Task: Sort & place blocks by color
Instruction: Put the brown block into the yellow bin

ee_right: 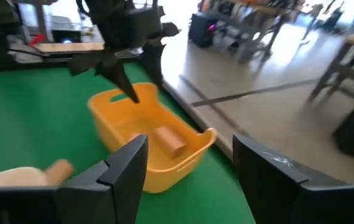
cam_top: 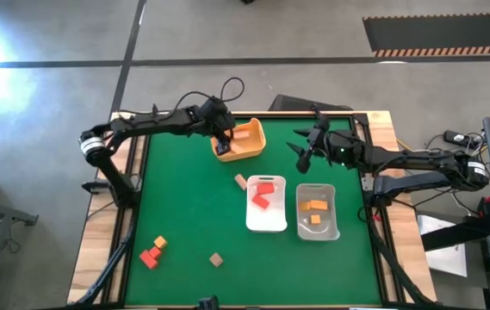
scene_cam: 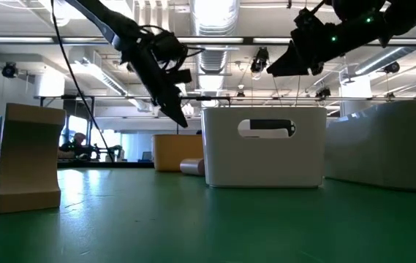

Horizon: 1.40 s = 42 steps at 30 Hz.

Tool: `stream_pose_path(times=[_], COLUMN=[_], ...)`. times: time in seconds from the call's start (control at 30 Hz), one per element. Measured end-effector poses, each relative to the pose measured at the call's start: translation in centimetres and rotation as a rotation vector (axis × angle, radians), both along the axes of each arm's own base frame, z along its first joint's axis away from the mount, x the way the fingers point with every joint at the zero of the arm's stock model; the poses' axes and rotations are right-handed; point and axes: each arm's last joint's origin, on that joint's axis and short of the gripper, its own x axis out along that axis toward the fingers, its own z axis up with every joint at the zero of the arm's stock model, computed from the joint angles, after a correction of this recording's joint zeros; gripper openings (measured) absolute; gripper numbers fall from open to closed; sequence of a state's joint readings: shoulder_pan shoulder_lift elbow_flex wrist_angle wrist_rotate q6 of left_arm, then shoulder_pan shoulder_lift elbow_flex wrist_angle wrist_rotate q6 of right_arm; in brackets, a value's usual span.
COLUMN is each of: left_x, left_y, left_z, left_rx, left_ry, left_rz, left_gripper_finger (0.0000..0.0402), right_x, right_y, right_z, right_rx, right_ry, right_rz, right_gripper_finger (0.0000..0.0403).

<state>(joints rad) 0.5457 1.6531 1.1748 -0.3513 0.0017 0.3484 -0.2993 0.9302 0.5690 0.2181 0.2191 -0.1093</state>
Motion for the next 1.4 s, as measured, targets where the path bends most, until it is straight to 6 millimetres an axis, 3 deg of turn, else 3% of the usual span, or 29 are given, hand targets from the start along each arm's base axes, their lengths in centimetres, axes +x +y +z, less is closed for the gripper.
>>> stream_pose_path(times=[0.27, 0.6, 0.93, 1.4], left_x=[1.1, 1.6, 1.0, 2.0], left_y=[-3.9, -8.7, -9.8, -11.0], left_z=[1.6, -0.4, -3.1, -4.1], left_rx=[0.055, 0.016, 0.012, -0.024], left_ry=[-0.017, 0.098, 0.129, 0.076], left_rz=[-0.159, -0.324, -0.361, -0.448], left_gripper_finger=[0.023, 0.023, 0.0231, 0.0231], right_x=[0.3, 0.8, 1.0, 1.0], right_y=[0.8, 3.5, 4.4, 4.4], right_z=[-0.1, -0.5, -0.5, -0.5], right_rx=[0.138, 0.209, 0.217, 0.208], right_ry=[-0.047, -0.045, -0.043, -0.038], right_rz=[0.109, 0.21, 0.25, 0.251], right_gripper_finger=[0.0219, 0.0219, 0.0219, 0.0219])
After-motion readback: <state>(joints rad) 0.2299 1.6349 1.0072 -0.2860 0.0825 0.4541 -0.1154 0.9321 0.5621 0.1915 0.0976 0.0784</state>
